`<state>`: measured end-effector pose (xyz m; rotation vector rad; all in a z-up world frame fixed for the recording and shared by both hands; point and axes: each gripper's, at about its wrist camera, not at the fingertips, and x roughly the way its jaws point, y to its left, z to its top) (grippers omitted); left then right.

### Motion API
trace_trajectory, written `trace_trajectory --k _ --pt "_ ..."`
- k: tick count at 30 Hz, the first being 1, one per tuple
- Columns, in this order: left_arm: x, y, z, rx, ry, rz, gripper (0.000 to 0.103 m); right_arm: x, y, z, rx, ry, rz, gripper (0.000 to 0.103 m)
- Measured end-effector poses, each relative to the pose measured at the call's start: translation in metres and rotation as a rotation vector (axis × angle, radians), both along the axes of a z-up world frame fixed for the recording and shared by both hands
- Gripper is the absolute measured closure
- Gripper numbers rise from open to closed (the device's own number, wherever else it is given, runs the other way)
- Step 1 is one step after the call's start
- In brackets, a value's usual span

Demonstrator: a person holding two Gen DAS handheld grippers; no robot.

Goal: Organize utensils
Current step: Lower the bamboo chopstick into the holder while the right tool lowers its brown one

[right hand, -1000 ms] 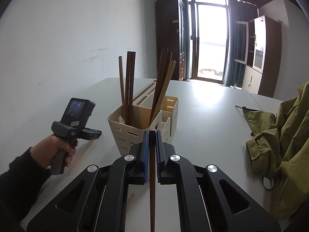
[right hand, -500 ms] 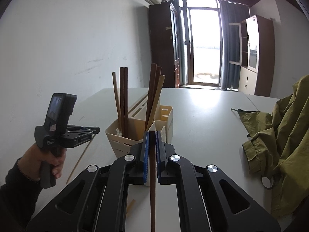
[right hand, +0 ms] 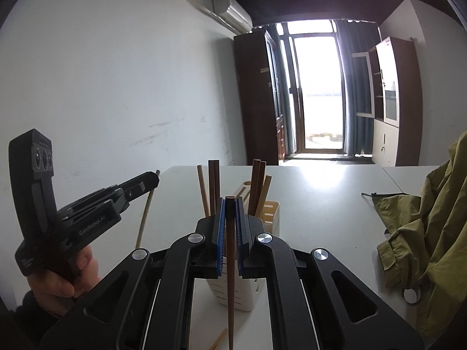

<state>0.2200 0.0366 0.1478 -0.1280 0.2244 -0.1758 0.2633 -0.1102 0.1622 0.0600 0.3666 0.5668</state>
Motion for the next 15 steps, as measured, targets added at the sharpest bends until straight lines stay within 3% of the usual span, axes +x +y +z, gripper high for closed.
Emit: trace_trajectory --k 4,9,15 --pt "-0.001 -0.01 0.005 -0.014 -0.098 -0.033 0.099 -0.003 -0.006 0.019 0.058 -0.047 0.016 0.096" --pt "-0.01 -0.015 0.003 -0.053 -0.278 -0.035 0.099 -0.008 -0.014 0.042 0.123 -0.122 0.048 0.096" --pt "-0.003 -0.023 0.007 -0.052 -0.374 0.009 0.099 -0.008 -0.022 0.059 0.175 -0.206 0.083 0.096"
